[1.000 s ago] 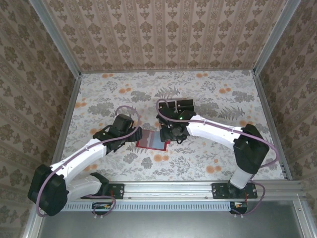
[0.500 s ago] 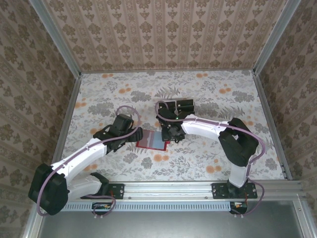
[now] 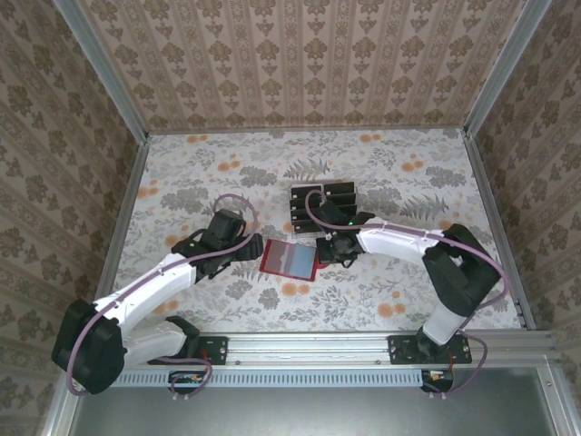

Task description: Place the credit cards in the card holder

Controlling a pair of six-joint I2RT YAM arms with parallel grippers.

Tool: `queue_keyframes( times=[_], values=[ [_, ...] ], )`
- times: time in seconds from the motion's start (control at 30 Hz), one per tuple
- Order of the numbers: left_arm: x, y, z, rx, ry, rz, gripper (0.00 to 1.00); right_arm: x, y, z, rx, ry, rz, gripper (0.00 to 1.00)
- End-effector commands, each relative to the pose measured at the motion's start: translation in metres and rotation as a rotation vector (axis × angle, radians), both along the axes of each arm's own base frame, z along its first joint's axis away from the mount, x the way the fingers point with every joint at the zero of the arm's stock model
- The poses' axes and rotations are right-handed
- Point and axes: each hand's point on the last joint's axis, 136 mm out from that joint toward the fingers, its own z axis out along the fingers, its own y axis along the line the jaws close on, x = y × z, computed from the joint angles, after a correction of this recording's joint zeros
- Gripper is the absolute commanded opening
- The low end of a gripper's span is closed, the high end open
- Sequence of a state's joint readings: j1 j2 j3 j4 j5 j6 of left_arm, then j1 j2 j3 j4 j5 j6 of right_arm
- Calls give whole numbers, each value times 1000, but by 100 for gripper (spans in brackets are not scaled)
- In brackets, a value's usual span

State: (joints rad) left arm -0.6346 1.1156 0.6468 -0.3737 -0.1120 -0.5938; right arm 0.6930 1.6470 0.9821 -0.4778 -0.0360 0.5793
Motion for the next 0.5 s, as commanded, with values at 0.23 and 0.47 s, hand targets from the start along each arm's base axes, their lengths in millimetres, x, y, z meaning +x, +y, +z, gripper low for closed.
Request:
queue_keyframes(
  times=[0.23, 0.47],
  values=[
    [-12, -2, -10, 23, 35, 18, 81, -11, -6, -4, 58, 23, 108, 4],
    [-9, -5, -12, 32, 37, 19, 81, 7, -16, 5, 52, -7, 63, 37]
  ],
)
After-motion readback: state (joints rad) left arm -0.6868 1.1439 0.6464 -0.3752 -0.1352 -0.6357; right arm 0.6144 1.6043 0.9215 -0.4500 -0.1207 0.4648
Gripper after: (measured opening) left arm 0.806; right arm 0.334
